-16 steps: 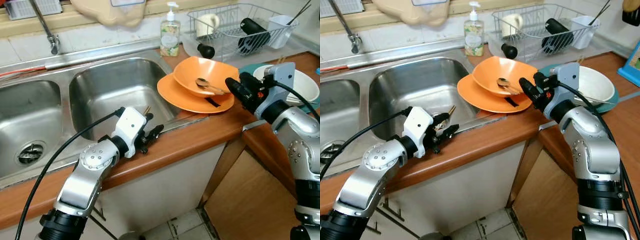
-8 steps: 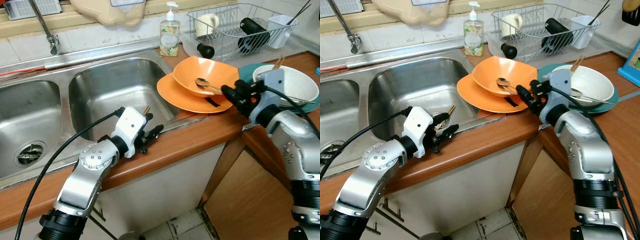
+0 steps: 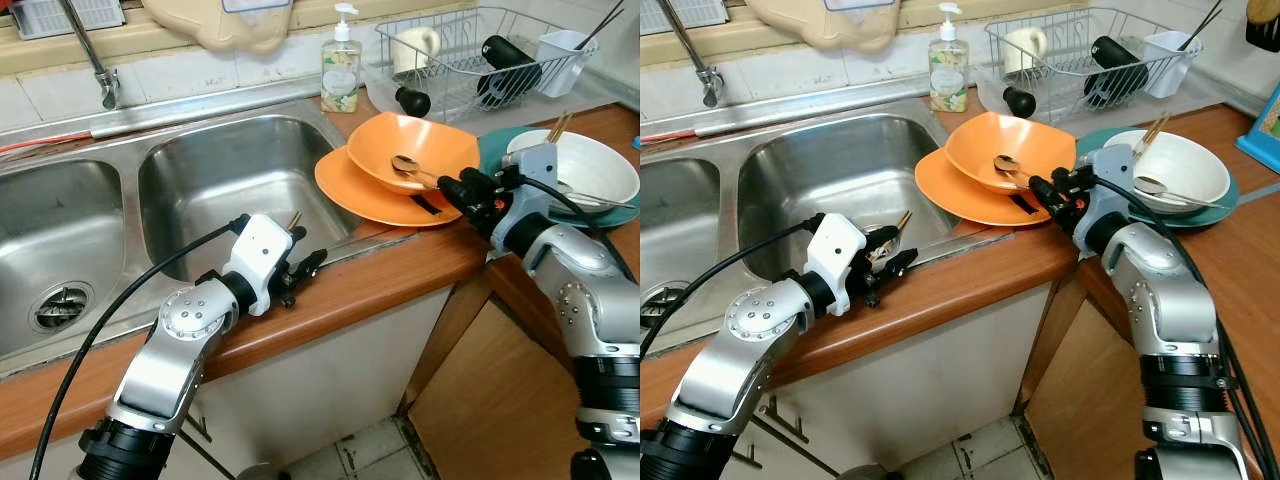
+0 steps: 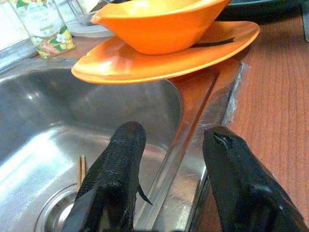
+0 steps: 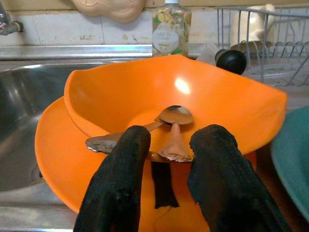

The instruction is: Kitchen organization

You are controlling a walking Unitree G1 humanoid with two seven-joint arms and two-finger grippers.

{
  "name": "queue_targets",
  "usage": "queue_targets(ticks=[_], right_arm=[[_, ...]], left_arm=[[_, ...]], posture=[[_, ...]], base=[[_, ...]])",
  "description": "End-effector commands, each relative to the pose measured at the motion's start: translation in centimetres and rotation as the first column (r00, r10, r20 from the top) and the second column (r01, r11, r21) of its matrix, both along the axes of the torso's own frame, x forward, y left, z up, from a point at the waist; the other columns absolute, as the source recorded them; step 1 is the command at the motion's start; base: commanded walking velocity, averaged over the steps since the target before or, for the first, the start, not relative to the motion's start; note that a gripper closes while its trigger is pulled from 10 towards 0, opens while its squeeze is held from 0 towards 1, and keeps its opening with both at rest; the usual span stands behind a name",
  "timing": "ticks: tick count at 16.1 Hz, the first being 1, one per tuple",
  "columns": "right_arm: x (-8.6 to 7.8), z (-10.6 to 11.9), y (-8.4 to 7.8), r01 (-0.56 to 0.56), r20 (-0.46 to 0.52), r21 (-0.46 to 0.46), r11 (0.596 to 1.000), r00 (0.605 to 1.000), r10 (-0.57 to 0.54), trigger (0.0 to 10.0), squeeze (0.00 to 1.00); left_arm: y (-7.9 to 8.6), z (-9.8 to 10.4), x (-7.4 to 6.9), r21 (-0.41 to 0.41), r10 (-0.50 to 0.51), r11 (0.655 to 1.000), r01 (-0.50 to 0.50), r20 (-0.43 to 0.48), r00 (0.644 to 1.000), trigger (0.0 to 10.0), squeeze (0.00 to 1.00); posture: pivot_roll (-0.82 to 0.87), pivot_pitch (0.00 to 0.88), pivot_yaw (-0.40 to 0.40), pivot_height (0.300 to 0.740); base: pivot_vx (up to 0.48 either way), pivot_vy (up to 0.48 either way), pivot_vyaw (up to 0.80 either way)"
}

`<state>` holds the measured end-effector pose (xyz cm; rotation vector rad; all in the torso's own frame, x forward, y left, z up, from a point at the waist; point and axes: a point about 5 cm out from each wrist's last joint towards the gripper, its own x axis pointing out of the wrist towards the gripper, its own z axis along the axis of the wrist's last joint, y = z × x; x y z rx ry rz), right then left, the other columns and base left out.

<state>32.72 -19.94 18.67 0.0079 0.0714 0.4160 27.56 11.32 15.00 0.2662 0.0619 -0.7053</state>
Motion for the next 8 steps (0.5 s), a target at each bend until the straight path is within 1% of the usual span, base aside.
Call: queue_targets(ticks=[1, 5, 8], right_arm=[[0.31, 0.35, 0.07, -0.005, 0.001, 0.021, 1.000, 1.000, 0.005, 0.0, 0.00], [0.46, 0.23, 0.16, -0.011, -0.009, 0.036, 0.999, 1.000, 0.012, 0.0, 0.00], [0.59, 0.22, -0.02, 0.007, -0.012, 0.045, 0.999, 1.000, -0.006, 0.0, 0.00]], left_arm=[[-0.05, 0.34, 0.15, 0.012, -0.004, 1.000, 0.004, 0.020, 1.000, 10.0, 0.00], [-0.11, 0.38, 0.15, 0.011, -0.006, 1.000, 0.006, 0.022, 1.000, 10.0, 0.00], [-0.18, 0.50, 0.11, 0.010, -0.008, 1.000, 0.007, 0.027, 1.000, 10.0, 0.00]], posture=[[-0.02, 0.000, 0.068, 0.740], [-0.02, 0.000, 0.068, 0.740], [-0.01, 0.000, 0.067, 0.740]], base=[[0.000, 0.000, 0.00], [0.000, 0.000, 0.00], [0.000, 0.000, 0.00]])
